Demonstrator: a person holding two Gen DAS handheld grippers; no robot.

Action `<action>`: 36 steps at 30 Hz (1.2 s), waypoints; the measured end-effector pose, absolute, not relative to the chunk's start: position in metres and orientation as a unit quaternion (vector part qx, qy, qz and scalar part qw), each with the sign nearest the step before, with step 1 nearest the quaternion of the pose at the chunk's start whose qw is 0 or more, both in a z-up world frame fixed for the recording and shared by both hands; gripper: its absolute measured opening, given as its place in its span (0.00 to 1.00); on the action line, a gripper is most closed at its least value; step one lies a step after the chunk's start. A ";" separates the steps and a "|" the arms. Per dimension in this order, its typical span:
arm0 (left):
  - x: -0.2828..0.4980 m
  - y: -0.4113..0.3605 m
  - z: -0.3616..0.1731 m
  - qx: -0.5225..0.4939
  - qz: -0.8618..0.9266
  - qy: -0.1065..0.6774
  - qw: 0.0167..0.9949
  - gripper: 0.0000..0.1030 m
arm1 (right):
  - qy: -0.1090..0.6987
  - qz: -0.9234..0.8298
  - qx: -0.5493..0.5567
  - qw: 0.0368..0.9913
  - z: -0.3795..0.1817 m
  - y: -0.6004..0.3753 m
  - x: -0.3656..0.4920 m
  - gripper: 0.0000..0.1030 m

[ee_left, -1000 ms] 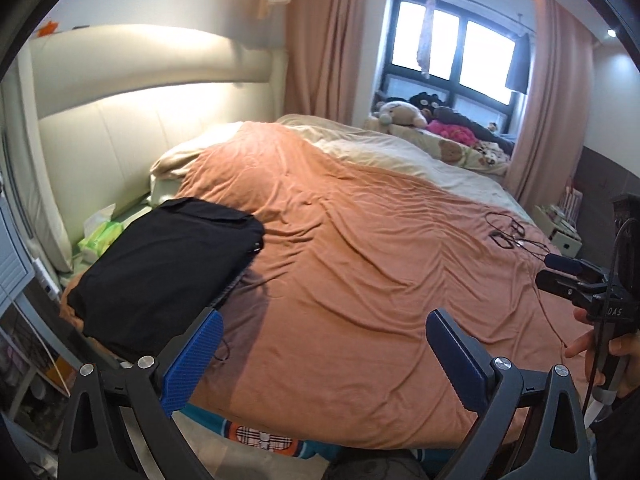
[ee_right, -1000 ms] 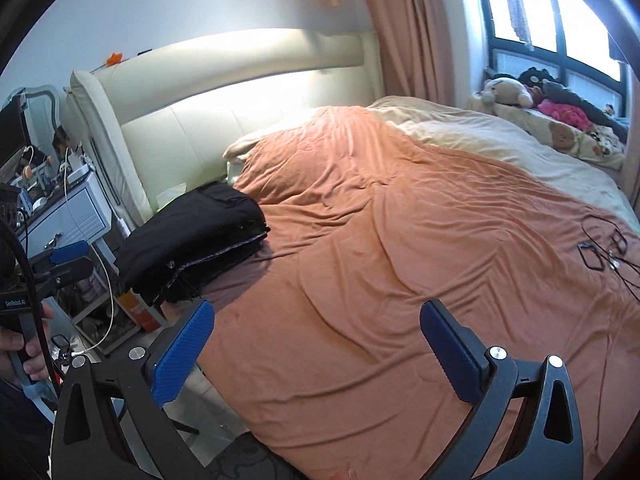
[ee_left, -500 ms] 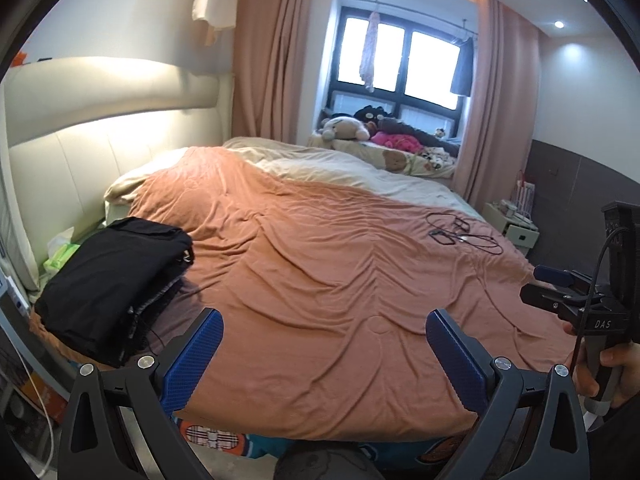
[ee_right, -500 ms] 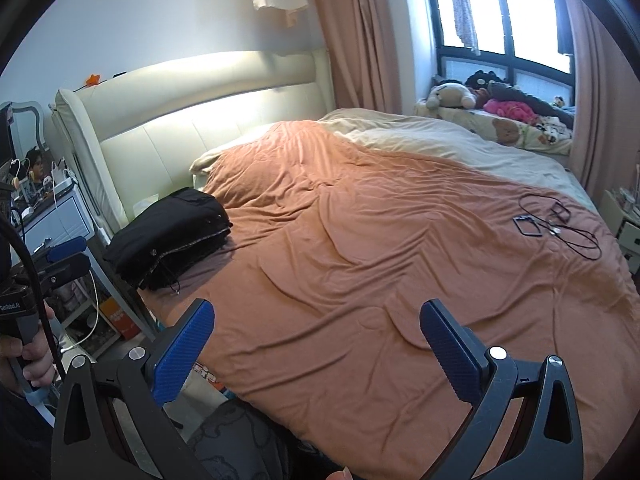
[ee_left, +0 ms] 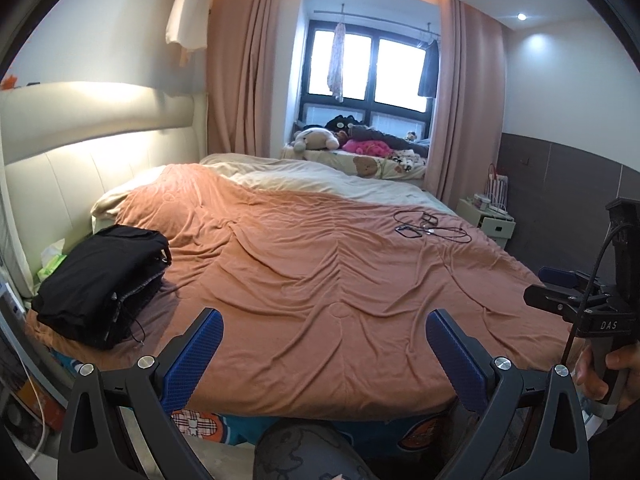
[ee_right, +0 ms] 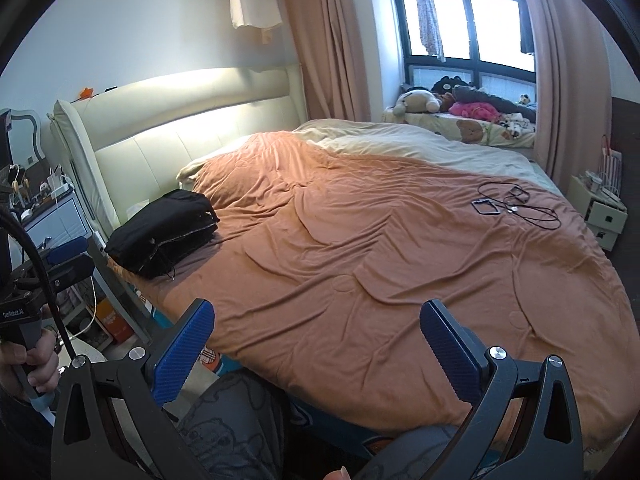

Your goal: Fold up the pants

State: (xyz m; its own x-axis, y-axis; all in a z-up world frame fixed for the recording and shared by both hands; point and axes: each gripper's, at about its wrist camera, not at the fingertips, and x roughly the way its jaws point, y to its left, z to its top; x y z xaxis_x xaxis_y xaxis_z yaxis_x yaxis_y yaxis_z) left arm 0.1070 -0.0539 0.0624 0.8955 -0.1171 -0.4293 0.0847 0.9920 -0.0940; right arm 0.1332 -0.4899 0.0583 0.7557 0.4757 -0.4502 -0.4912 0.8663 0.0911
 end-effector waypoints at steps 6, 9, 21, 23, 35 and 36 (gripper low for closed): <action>0.080 -0.073 0.059 -0.017 -0.054 0.211 0.976 0.99 | 0.217 0.243 -0.012 0.945 0.053 -0.501 0.100 1.00; 0.068 -0.079 0.053 -0.014 -0.052 0.210 0.976 0.99 | 0.210 0.239 -0.011 0.948 0.049 -0.504 0.083 1.00; 0.034 -0.084 0.035 -0.023 -0.039 0.220 0.975 0.99 | 0.199 0.225 -0.011 0.954 0.026 -0.509 0.041 1.00; 0.033 -0.084 0.031 -0.027 -0.042 0.223 0.973 0.99 | 0.195 0.226 -0.006 0.954 0.024 -0.510 0.038 1.00; 0.030 -0.079 0.025 -0.037 -0.030 0.234 0.971 0.99 | 0.204 0.231 0.003 0.951 0.014 -0.512 0.038 1.00; 0.030 -0.078 0.024 -0.037 -0.028 0.234 0.971 0.99 | 0.205 0.232 0.005 0.951 0.014 -0.513 0.040 1.00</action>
State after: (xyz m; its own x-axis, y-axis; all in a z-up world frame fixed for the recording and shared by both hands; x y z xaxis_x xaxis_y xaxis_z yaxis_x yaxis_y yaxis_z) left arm 0.0296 -0.0777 0.0243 0.8886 -0.0723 -0.4529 0.0374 0.9956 -0.0856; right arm 0.0400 -0.5131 0.0138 0.8083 0.4427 -0.3882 -0.4384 0.8926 0.1051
